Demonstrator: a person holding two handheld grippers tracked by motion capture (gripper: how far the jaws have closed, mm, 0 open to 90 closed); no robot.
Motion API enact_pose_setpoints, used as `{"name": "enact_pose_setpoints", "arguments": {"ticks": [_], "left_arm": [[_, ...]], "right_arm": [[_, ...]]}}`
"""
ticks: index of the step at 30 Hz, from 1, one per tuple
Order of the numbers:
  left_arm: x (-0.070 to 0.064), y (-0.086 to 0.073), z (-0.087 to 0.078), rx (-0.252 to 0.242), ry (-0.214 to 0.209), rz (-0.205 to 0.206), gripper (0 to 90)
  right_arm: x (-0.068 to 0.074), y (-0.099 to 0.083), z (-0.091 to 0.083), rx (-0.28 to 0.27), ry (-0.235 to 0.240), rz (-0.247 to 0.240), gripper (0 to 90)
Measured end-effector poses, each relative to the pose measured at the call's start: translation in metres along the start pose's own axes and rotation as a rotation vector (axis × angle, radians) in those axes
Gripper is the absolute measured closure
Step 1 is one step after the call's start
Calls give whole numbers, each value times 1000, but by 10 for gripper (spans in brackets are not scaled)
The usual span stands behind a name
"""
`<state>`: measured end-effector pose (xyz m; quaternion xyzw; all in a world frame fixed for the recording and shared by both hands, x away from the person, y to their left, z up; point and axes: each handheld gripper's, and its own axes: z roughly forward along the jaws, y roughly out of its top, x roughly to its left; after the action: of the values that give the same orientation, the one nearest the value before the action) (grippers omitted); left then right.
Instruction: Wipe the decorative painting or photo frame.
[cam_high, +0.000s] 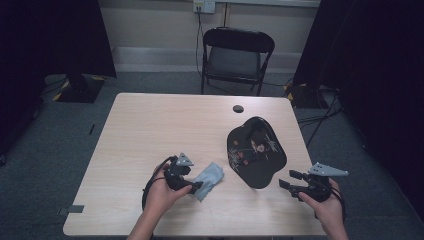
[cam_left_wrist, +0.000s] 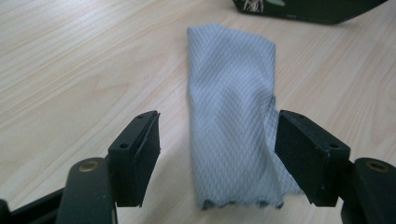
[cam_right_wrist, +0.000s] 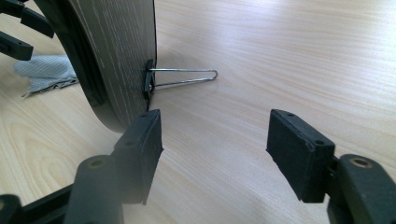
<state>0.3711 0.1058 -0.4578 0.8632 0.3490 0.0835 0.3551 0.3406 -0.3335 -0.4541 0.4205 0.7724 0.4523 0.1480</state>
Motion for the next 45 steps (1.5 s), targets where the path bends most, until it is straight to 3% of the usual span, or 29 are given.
{"name": "enact_pose_setpoints", "arguments": {"ticks": [22,33,39,42,45], "left_arm": [[20,-23,-20,2,35,-27,289],[27,-31,-25,1,22,-58,261],[30,-35,-30,3,16,-43,244],[32,-38,-32,13,16,-16,226],[34,-42,-34,15,17,-38,223]], "right_arm": [[-5,-10,6,34,-6,-4,323],[-7,-12,6,42,-8,2,317],[-8,-14,7,46,-4,2,303],[-8,-14,7,44,-3,-2,301],[-7,-14,7,45,-2,-3,289]]}}
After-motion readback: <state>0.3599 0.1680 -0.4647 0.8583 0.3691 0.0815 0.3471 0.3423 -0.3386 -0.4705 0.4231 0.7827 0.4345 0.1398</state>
